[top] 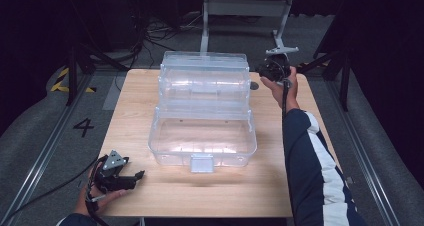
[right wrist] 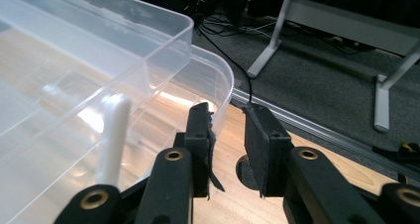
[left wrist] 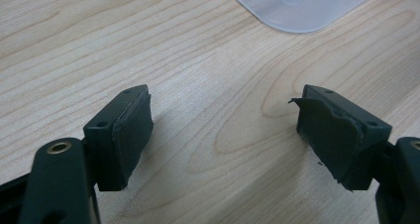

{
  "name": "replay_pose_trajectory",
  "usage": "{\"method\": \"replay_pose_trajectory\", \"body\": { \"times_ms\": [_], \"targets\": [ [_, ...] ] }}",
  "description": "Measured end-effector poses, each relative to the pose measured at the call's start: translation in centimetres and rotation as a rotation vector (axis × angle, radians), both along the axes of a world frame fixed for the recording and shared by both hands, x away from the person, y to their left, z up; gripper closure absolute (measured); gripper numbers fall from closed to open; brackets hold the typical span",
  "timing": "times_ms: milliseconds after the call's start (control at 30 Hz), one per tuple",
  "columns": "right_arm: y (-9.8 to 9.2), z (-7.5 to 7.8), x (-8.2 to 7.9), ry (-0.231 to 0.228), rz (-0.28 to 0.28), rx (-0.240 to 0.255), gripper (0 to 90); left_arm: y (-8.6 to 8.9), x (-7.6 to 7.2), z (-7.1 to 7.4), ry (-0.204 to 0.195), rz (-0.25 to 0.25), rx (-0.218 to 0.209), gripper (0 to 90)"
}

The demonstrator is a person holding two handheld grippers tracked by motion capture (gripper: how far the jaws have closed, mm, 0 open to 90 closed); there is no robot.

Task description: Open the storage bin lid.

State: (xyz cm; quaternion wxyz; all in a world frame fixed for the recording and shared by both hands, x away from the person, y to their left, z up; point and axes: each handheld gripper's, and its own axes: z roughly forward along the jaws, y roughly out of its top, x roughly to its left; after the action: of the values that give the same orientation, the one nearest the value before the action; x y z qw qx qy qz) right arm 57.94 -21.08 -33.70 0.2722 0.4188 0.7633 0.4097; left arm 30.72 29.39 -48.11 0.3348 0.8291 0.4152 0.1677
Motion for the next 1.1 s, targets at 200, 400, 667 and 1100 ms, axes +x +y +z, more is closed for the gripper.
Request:
{"method": "replay_pose_trajectory", "body": {
  "times_ms": [200,400,667,1100],
  "targets": [
    [-0.3,0.2,-1.5,0.004,0.044,-0.022,68.1,0.0,-0.1,0.0,0.003,0.004,-0.006,22.2],
    [-0.3,0.3,-2.8,-0.003,0.083,-0.053,64.0,0.0,-0.1,0.0,0.004,-0.002,-0.003,22.2],
    [-0.7,0.2,-4.9,0.002,0.132,-0.062,58.8,0.0,-0.2,0.0,-0.003,0.003,0.000,22.2],
    [-1.6,0.4,-8.4,-0.024,0.176,-0.116,48.2,0.0,-0.2,0.0,-0.001,0.005,0.000,22.1]
  ]
}}
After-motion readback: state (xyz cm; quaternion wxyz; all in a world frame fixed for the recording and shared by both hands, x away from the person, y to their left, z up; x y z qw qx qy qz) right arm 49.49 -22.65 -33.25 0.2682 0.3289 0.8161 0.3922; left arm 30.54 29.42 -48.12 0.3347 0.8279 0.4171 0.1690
